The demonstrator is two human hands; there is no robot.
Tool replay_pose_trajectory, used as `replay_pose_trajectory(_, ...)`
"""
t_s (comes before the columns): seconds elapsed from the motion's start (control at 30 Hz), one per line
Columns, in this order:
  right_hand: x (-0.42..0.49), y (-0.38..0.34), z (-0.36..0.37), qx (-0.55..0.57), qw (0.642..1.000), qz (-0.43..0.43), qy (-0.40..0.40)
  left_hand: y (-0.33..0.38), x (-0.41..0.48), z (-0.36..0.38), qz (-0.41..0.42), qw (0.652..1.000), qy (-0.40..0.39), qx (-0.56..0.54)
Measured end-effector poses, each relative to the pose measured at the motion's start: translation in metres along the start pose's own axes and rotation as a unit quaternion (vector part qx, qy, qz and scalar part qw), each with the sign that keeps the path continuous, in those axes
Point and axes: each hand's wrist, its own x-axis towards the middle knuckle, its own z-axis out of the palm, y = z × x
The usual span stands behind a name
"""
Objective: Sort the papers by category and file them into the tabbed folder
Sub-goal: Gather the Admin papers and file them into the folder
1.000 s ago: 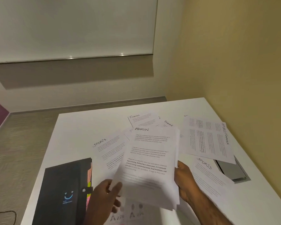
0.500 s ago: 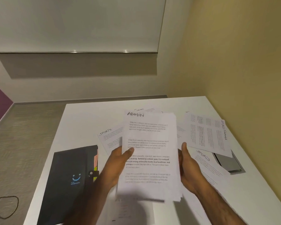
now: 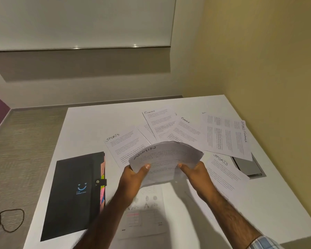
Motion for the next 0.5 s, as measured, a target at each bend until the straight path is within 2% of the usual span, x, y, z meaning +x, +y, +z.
replay_pose_trajectory(0.13, -0.002, 0.018, -0.007, 0.002, 0.999, 0.004, -0.039, -0.017, -0.001, -0.003, 0.030, 0.999, -0.010, 0.000)
replay_pose_trajectory(0.2, -0.004, 0.029, -0.008, -0.023, 0.998, 0.019, -0.050, -0.027, -0.004, 0.000, 0.019, 0.999, -0.018, 0.021)
replay_pose_trajectory(0.33, -0.009, 0.047, -0.006, -0.051, 0.997, 0.055, -0.002, -0.043, -0.007, 0.009, -0.006, 1.000, 0.002, 0.017)
replay_pose_trajectory(0.5, -0.012, 0.043, -0.006, -0.026, 0.999, 0.028, 0.019, -0.040, -0.005, 0.006, 0.014, 1.000, -0.002, 0.014)
